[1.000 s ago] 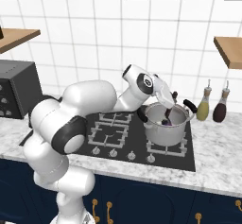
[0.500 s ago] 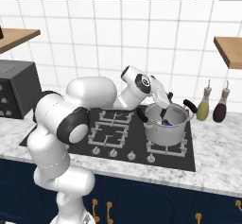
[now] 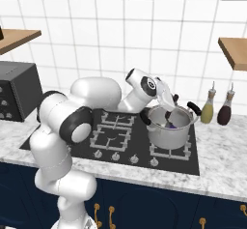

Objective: Put the eggplant and lime in the pot. Retrieve the spatula and lightly stir the vegetables in the pot.

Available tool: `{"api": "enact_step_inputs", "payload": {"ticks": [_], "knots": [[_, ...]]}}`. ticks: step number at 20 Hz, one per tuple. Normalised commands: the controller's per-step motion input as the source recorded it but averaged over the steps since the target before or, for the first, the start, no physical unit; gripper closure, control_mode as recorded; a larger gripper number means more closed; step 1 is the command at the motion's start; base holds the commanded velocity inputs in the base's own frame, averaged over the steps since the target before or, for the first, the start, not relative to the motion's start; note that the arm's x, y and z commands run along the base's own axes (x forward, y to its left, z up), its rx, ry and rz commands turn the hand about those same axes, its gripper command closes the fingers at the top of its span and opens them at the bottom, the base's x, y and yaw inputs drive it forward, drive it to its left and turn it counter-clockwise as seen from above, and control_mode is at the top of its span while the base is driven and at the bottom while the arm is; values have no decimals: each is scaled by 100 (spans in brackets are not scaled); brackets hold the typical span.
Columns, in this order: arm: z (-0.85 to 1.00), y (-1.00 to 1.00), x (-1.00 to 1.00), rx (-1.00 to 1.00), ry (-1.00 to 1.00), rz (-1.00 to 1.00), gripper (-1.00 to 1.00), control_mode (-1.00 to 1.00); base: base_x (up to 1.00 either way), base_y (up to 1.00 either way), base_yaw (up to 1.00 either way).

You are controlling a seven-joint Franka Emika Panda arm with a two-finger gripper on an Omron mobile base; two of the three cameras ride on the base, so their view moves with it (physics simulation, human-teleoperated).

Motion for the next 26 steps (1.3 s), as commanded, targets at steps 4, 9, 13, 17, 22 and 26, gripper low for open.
{"api": "enact_step_inputs", "payload": {"ticks": [4, 9, 13, 17, 22, 26], "knots": [[1, -46, 0, 0, -3, 0, 100, -100, 0, 0, 0], [-7, -53, 6, 0, 0, 0, 100, -100, 0, 0, 0], [-1, -9, 0, 0, 0, 0, 100, -100, 0, 0, 0], [0, 39, -14, 0, 0, 6, 100, -100, 0, 0, 0], [3, 48, -7, -5, -4, 11, 100, -100, 0, 0, 0], [2, 8, 0, -11, -11, 5, 100, -100, 0, 0, 0]]}}
